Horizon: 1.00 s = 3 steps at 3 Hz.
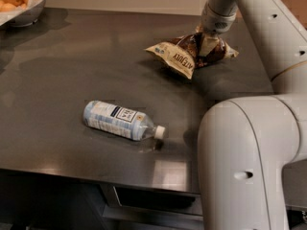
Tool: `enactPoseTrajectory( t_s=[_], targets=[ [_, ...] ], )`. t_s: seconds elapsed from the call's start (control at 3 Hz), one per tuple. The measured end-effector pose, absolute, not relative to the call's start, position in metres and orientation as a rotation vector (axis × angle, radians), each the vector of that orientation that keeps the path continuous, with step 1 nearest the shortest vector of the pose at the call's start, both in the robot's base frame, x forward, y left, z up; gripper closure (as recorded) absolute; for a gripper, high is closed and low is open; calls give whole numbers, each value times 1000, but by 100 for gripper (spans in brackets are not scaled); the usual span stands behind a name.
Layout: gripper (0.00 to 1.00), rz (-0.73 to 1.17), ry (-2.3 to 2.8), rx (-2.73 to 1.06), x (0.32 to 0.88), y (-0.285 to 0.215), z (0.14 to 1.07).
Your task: Pick brown chip bag
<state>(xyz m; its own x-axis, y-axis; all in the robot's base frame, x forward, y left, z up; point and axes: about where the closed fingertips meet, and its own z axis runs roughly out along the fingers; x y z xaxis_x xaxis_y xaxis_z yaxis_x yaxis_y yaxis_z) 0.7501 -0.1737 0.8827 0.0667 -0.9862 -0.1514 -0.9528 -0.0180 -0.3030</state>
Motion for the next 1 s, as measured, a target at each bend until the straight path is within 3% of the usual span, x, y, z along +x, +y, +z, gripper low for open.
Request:
enactPoseTrajectory(
  t_s=[1.0],
  targets=[
    [100,-219,1925,-1927,741,-159,956]
  ],
)
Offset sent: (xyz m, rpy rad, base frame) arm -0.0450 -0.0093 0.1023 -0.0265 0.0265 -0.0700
